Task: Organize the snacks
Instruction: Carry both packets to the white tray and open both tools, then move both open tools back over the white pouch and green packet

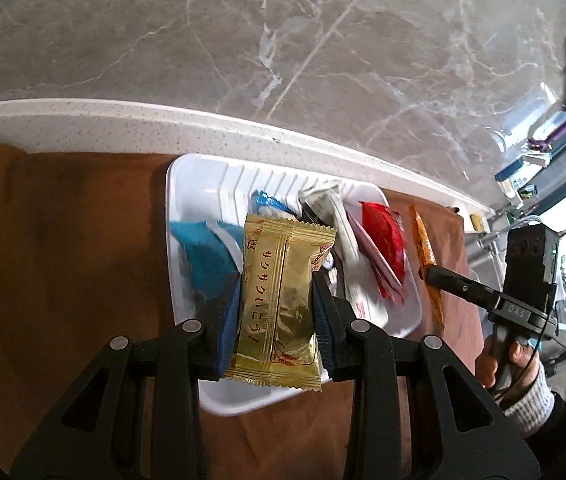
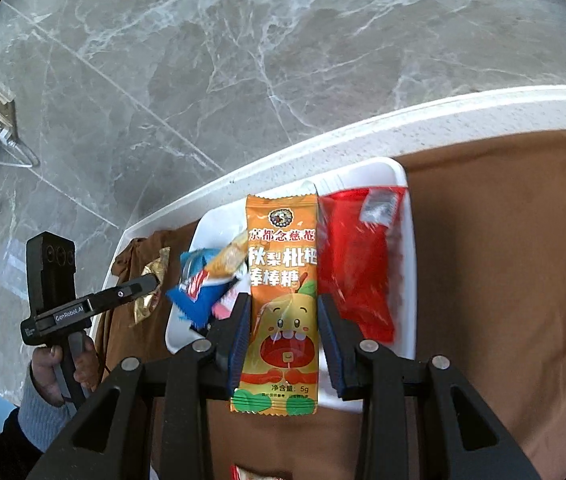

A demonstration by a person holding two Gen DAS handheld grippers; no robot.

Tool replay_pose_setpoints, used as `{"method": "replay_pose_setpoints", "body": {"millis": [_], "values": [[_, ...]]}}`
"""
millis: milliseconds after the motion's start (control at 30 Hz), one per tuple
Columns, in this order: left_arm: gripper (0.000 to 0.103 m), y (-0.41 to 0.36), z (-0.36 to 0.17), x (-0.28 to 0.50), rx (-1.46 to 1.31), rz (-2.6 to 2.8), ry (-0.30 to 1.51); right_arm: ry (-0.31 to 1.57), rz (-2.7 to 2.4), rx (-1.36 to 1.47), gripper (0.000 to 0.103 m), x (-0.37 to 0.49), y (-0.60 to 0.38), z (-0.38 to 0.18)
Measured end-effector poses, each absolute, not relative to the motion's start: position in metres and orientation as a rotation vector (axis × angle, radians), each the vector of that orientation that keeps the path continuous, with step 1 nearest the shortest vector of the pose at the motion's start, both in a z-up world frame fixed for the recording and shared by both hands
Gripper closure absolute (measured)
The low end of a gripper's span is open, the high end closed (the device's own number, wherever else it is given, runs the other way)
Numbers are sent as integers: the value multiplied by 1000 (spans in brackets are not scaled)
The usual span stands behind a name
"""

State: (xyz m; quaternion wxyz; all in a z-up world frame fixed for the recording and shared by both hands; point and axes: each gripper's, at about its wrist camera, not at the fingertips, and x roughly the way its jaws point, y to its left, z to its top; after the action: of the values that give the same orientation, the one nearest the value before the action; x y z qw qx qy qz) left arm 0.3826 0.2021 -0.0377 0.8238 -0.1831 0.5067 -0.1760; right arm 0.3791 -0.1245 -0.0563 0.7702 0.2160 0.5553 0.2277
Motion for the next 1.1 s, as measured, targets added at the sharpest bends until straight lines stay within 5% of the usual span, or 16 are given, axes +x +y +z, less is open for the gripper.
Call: {"method": "replay_pose_setpoints", "body": {"millis": [367,667,1100], "values": [[68,186,-58,413,-351,-326,1089,1187,440,348,52,399,-104,-62],[61,175,-40,402,-268,-286,1037,1118,448,297,51,377,-110,-37],[58,177,4,289,-162,-321,978,1085,598,87,44,285,-92,8]]}}
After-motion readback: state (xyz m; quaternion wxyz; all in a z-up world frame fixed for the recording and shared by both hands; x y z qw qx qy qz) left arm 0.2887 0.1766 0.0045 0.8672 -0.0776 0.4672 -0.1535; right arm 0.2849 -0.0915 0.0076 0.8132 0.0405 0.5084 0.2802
